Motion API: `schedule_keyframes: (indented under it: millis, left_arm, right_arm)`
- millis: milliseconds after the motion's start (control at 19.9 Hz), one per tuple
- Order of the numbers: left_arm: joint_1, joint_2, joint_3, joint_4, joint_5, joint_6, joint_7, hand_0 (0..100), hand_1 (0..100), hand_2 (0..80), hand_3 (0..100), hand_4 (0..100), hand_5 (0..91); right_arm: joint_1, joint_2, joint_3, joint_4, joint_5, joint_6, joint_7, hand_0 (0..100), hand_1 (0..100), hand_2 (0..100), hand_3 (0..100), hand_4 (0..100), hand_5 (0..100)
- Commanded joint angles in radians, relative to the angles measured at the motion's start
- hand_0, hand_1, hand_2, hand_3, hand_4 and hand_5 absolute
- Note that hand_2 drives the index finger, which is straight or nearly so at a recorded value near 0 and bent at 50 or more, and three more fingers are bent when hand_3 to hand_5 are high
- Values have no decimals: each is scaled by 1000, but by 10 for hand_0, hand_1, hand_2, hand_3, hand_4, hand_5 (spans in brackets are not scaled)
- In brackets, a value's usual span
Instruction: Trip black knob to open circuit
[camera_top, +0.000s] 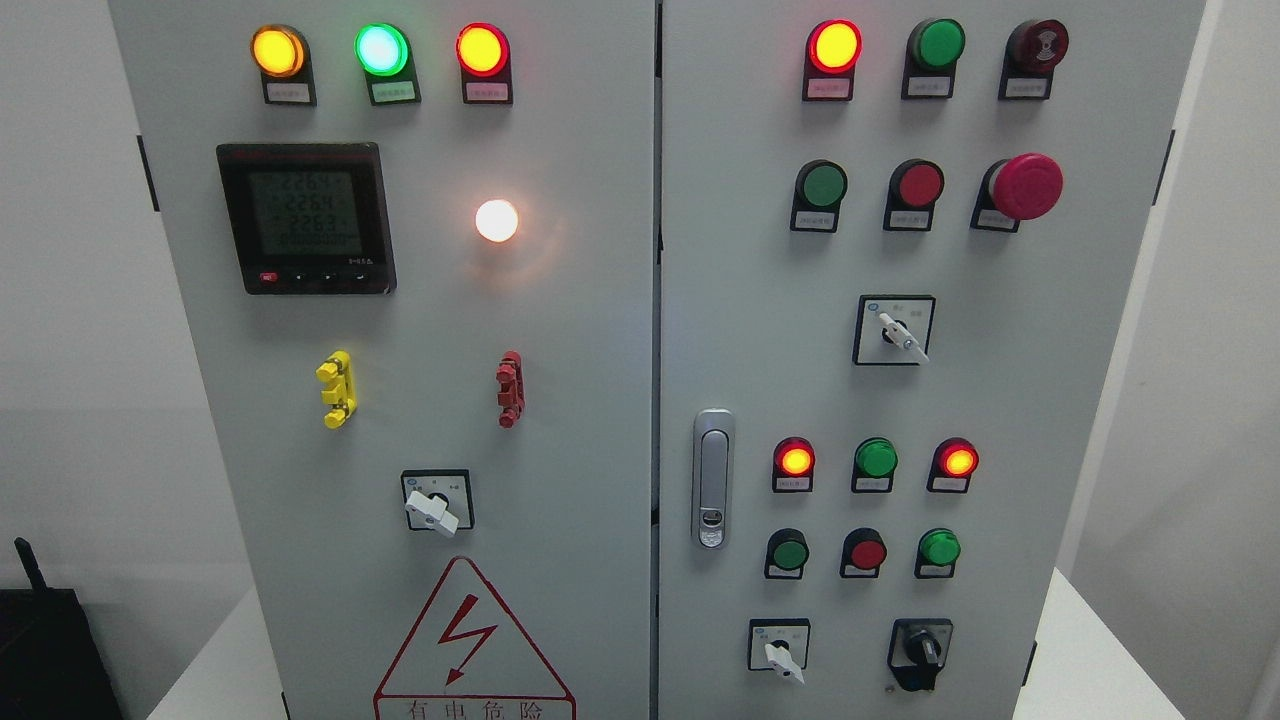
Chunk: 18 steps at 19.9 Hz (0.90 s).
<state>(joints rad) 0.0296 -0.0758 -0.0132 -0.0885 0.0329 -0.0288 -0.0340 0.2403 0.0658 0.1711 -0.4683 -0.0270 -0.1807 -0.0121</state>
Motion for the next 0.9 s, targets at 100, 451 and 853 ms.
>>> schedule_keyframes:
  millis: [100,451,853]
  left_arm:
    - [0,-1,1,1,2,1,0,120,389,0,0,0,0]
    - [0,-1,1,1,2,0,0,120,389,0,0,0,0]
    - [0,-1,1,1,2,1,0,120,389,0,0,0,0]
  right_arm:
    - [10,3,2,-72,-10,-57,-69,70,373,0,336,269,0]
    - [39,-6,79,-190,-7,-221,-227,177,536,0,737,520,135]
    - [120,3,85,-457,-1,-238,-266,365,635,0,857,620,265]
